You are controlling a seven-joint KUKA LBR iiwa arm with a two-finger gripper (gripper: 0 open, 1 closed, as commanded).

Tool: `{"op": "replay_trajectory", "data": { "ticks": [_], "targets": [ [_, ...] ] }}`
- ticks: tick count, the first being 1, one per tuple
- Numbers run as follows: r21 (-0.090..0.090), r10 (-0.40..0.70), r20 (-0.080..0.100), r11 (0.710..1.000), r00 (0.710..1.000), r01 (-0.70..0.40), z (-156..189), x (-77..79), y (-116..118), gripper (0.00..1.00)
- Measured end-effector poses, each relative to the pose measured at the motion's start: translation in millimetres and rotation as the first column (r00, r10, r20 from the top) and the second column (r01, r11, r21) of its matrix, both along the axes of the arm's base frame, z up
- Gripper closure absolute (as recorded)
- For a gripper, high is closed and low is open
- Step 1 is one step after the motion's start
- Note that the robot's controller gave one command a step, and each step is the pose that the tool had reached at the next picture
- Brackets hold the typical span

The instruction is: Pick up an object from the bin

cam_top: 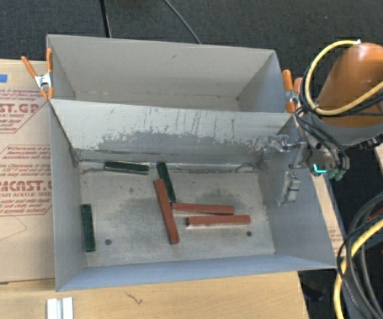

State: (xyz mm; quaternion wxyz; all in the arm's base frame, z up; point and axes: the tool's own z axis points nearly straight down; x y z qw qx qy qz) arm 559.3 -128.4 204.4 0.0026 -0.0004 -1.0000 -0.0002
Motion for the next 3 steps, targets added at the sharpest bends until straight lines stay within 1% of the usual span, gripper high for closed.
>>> {"op": "replay_trajectory", "data": {
  "ticks": [1, 2, 3],
  "targets": [
    [-0.001, 0.001, 0.008, 1.0, 1.0, -0.001, 4, 1.9, 1, 0.0],
    [0.0, -0.094, 0.01, 0.996, 0.995, 0.094, -63, -17.1, 30, 0.0],
    [0.0, 0.103, 0.004, 0.995, 0.995, -0.103, -66, -26.5, 50, 0.0]
  ]
}}
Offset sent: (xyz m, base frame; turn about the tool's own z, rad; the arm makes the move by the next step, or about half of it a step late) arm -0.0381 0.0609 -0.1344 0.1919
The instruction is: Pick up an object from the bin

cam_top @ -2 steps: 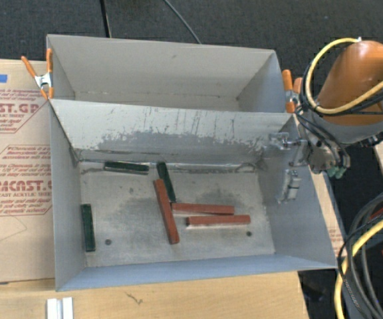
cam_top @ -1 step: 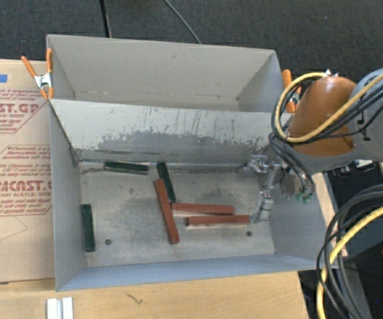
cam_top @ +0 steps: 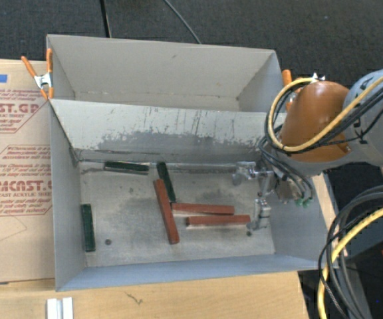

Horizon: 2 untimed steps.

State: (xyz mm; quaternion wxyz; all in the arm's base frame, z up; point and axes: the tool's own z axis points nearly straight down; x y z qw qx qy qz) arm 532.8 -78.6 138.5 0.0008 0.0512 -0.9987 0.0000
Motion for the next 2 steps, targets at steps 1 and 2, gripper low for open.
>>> {"op": "replay_trajectory", "data": {
  "ticks": [1, 2],
  "targets": [
    [0.001, -0.033, 0.004, 0.999, 0.999, 0.033, 9, 2.9, 10, 0.0],
    [0.001, -0.246, 0.004, 0.969, 0.969, 0.246, -35, -7.9, 17, 0.0]
  ]
}}
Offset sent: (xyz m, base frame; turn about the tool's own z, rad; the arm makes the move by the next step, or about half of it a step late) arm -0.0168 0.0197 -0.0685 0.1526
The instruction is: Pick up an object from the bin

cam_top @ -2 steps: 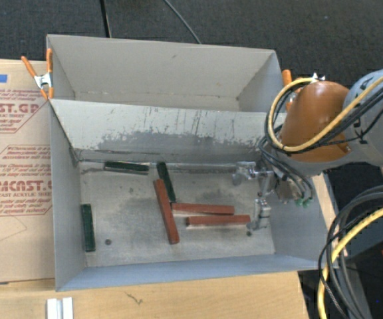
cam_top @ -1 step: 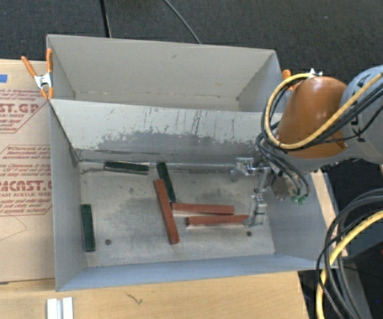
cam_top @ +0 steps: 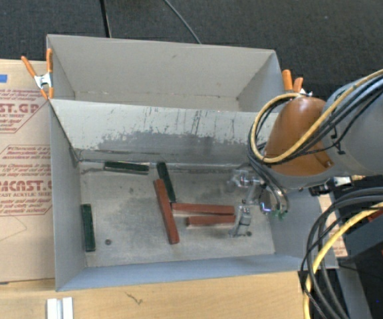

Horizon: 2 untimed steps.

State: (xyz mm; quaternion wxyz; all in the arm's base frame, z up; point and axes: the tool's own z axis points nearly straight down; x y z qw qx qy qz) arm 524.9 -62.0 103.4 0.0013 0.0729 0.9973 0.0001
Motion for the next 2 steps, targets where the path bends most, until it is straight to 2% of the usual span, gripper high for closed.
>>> {"op": "replay_trajectory", "data": {
  "ticks": [1, 2],
  "targets": [
    [0.0, 0.212, -0.002, 0.977, 0.977, -0.212, -33.1, 0.5, 23.6, 1.0],
    [0.0, 0.212, -0.002, 0.977, 0.977, -0.212, -33.1, 0.5, 23.6, 1.0]
  ]
}}
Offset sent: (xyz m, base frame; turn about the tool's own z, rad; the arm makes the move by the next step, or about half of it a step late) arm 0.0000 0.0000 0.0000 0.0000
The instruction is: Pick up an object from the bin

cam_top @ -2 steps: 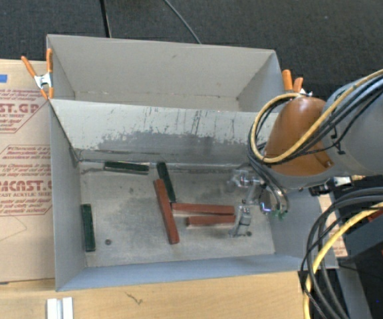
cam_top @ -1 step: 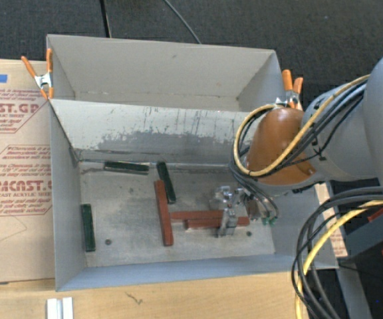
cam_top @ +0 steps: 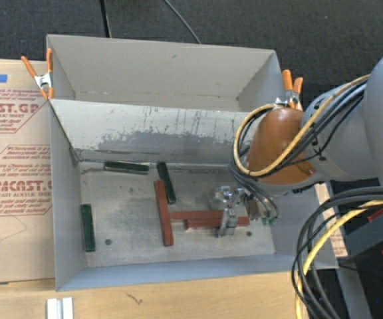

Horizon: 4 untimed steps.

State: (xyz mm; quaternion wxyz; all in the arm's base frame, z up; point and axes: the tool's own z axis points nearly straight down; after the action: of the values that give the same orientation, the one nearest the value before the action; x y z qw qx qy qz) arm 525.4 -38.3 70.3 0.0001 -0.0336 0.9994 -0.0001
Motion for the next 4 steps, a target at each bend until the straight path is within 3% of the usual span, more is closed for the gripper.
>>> {"op": "replay_trajectory", "data": {
  "ticks": [2, 4],
  "targets": [
    [0.0, 0.0, 0.0, 1.0, 1.0, 0.0, 1, -0.1, 0, 1.0],
    [0.0, 0.0, -0.009, 1.0, 1.0, 0.0, 23, -2.5, 0, 1.0]
  ]
}}
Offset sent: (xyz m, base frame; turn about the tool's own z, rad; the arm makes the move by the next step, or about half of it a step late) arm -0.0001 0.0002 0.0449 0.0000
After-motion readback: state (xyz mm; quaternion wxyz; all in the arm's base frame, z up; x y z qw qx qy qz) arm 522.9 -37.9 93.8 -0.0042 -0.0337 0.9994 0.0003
